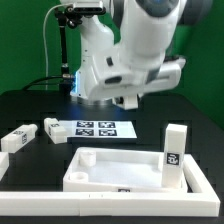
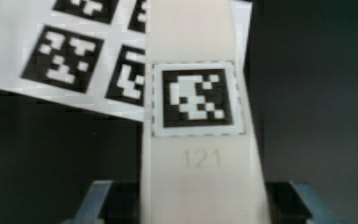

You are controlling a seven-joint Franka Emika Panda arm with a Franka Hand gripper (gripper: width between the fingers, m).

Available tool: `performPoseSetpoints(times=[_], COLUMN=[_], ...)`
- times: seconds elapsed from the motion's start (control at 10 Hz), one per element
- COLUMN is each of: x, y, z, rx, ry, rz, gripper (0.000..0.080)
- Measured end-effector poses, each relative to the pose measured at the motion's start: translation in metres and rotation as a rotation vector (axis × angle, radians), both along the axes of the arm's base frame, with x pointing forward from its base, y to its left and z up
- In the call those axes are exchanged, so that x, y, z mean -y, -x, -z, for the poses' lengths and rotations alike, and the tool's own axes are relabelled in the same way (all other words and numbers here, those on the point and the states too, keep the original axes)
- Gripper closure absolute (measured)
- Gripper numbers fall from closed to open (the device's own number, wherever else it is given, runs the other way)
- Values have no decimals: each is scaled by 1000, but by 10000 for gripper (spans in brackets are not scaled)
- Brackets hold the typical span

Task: Assemble desk

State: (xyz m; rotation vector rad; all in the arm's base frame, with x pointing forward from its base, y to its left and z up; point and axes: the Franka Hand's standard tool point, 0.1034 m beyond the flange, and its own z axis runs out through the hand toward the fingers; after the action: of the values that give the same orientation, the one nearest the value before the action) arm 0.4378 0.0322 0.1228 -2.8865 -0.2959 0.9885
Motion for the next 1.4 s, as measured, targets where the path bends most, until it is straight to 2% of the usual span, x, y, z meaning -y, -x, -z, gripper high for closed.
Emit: performPoseSetpoints(times=[0.1,0.2,0.4,0.5,0.6,0.7,0.8,0.9,1.0,1.2,1.4], x=[7,13,15,16,18,27,44,60,71,72,79], y=[-1,3,-5,-4,-19,-43,-72,-96,-109,-105,-110], z=[-7,-7,-7,-7,-10,-31,-56,-74,-85,-77,-77], rx=[62,89,235,262,329,385,455,534,600,729,852], ry=[-5,-7,-11,-12,-32,-58,-81,-105,-100,-90,-79], rz=[14,33,42,45,46,46,55,83,105,118,127], gripper=[509,509,509,509,509,509,509,509,509,509,509])
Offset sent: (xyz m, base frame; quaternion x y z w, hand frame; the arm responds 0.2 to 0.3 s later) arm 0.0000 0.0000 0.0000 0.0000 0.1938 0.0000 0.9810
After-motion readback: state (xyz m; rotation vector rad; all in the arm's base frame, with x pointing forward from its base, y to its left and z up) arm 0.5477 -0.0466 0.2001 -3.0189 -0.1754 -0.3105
